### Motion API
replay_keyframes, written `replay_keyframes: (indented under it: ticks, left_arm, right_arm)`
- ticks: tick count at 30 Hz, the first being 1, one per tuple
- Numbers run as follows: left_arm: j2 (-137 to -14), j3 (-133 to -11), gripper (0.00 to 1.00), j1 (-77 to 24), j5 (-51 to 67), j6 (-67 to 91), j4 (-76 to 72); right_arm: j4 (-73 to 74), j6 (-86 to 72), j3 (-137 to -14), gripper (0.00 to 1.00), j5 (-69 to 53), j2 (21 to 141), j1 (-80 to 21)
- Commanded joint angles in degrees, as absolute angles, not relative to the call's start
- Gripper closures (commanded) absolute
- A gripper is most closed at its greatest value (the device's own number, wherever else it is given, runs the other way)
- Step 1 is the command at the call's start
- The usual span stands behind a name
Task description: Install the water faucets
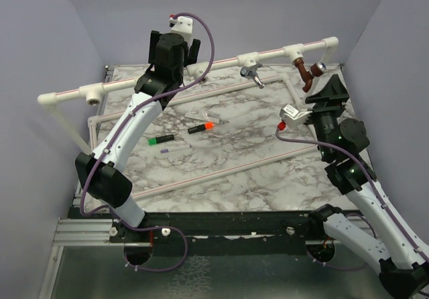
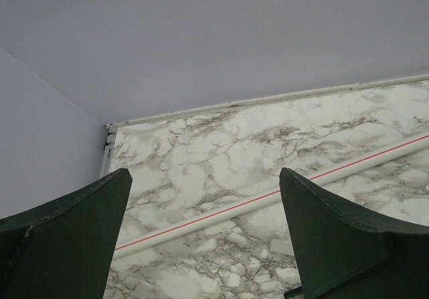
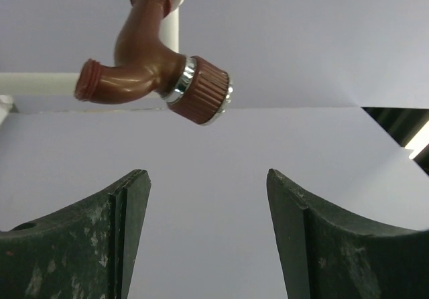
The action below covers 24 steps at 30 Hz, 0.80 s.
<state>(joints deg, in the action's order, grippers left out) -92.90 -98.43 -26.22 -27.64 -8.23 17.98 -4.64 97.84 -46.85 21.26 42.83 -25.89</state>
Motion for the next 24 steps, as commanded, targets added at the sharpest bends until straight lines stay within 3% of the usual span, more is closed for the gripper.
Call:
replay_keyframes:
  ticks: [1,24]
  left_arm:
    - [-96.58,-95.66,0.07,-29.18,-20.79,-4.53,22.72]
    - [-96.50,-95.71,0.07,-29.18,-20.93,-4.68,23.03]
  right_arm:
    - [-5.34,106.29,-49.95,0.24,20.59,43.73,-26.24]
    - [5.99,111.02,-55.35,0.24,21.81,53.26,-30.92]
